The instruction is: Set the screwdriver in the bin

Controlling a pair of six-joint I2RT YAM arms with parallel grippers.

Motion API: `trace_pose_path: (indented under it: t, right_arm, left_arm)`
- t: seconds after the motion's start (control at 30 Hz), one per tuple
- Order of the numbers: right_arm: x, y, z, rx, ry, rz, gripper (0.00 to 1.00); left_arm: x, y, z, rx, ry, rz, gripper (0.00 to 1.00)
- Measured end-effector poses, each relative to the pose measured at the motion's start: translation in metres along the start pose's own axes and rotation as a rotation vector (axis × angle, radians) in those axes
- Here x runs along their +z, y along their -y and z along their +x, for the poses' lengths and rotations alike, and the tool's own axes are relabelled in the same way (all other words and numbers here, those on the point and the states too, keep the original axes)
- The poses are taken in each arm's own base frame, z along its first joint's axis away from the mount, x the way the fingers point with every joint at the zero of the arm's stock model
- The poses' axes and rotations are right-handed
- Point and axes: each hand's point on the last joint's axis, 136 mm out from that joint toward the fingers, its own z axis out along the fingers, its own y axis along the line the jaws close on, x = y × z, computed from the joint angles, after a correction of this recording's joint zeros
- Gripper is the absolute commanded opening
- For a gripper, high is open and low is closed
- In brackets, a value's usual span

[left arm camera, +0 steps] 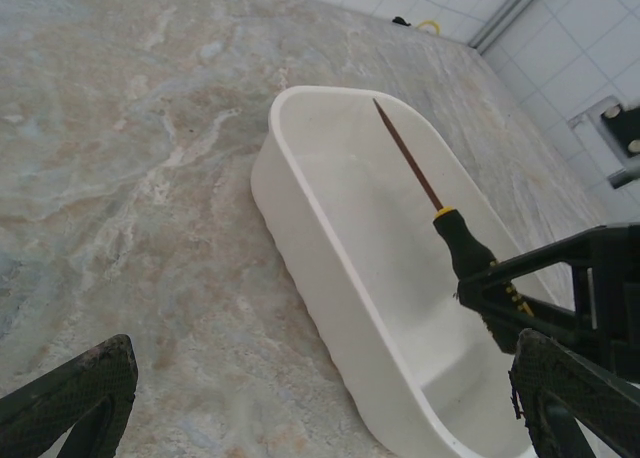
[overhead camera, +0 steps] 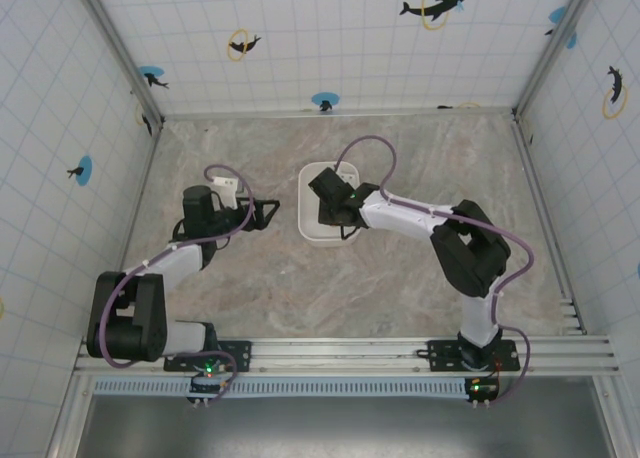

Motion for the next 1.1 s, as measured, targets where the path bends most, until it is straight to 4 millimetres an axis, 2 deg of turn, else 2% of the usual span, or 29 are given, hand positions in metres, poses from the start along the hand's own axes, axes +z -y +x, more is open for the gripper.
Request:
trace_pose_path:
  t: [0.2,0.33,0.63,0.93,1.1]
  right_arm:
    - [0.01,0.007,0.01,-0.009,-0.036,0.03,0.0]
    - [0.014,0.01,0.013,-0.009,-0.048,0.038,0.07]
    - [0.026,0.011,0.021,-0.015,-0.078,0.051,0.15]
    - [0.032,0.006,0.018,-0.015,-0.089,0.044,0.43]
    - [0.03,0.004,0.015,-0.024,-0.085,0.041,0.5]
  left_arm:
    - [0.0,0.001,-0.004,0.008,0.006,0.001,0.98]
    - [0.0,0.001,-0.004,0.008,0.006,0.002,0.98]
    - [0.0,0.001,-0.004,0.009,0.006,0.002,0.98]
    - [0.0,0.001,-0.003,0.015,0.004,0.001,0.98]
    - [0.0,0.0,-0.002,0.026,0.0,0.0,0.98]
